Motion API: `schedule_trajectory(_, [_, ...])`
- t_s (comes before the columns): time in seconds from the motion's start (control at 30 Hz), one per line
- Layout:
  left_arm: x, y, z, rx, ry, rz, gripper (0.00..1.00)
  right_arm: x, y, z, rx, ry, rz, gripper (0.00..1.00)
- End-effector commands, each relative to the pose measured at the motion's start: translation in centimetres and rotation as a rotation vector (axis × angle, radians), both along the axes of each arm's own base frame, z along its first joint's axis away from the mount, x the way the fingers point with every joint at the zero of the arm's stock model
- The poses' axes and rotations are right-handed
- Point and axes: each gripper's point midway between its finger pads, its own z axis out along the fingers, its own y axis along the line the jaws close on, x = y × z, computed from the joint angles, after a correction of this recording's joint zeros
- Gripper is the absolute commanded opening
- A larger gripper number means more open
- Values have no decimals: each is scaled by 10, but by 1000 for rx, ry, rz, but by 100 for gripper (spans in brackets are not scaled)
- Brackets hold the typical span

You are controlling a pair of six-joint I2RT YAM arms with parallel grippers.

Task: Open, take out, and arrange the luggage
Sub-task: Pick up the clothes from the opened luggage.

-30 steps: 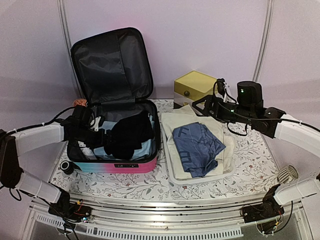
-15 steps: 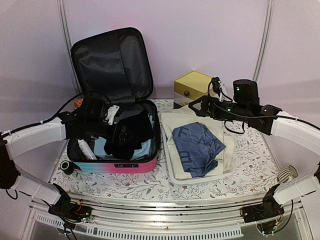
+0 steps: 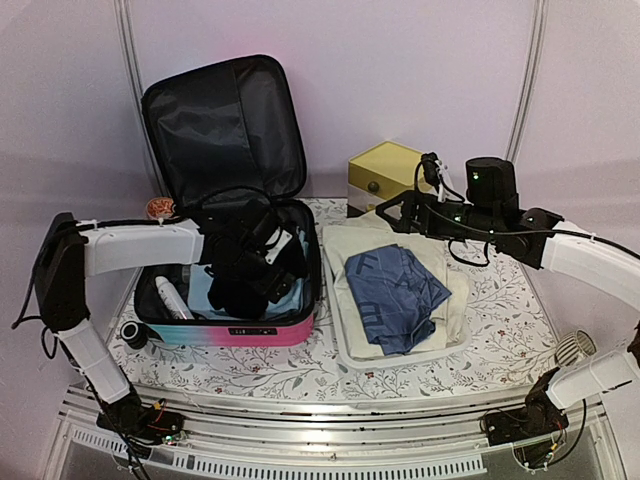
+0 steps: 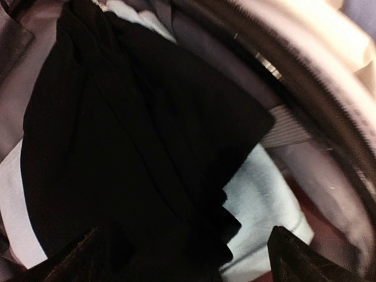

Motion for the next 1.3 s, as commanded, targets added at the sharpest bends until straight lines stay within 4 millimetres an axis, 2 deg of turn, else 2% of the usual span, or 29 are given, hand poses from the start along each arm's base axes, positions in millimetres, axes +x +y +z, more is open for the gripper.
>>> schedule_trajectory(0.0, [9, 11, -12, 100, -3, 58, 98, -2, -2, 2, -2, -12, 1, 99])
schedule_trajectory(0.1, [14, 10, -24, 118, 11, 87, 98, -3, -3, 3, -2, -15, -3, 99])
schedule_trajectory(0.2, [21, 7, -28, 115, 10, 123, 95, -4, -4, 2, -4, -14, -2, 99])
schedule_trajectory(0.33, [29, 10, -31, 143, -4, 179, 85, -5, -4, 2, -4, -14, -2, 99])
schedule_trajectory(0.5, [40, 24, -25, 172, -34, 262, 57, -6, -6, 3, -5, -16, -5, 99])
schedule_trajectory(0.67, [46, 32, -12, 135, -49, 299, 34, -6, -9, 1, -10, -16, -11, 99])
schedule_trajectory(0.73, [46, 27, -4, 102, -49, 285, 24, -5, -9, 0, -11, -14, -14, 99])
schedule_trajectory(0.83, [43, 17, 12, 35, -47, 245, 3, -5, -8, 0, -10, -11, -12, 99])
schedule_trajectory(0.87, [42, 15, 17, 16, -47, 233, 0, -5, -8, 0, -9, -10, -13, 99])
schedule_trajectory(1.03, [35, 10, 35, -44, -47, 205, 0, -5, -9, -1, -8, -5, -16, 99])
schedule_trajectory(1.27, [30, 10, 48, -79, -50, 192, 0, -6, -10, -1, -3, -3, -19, 99])
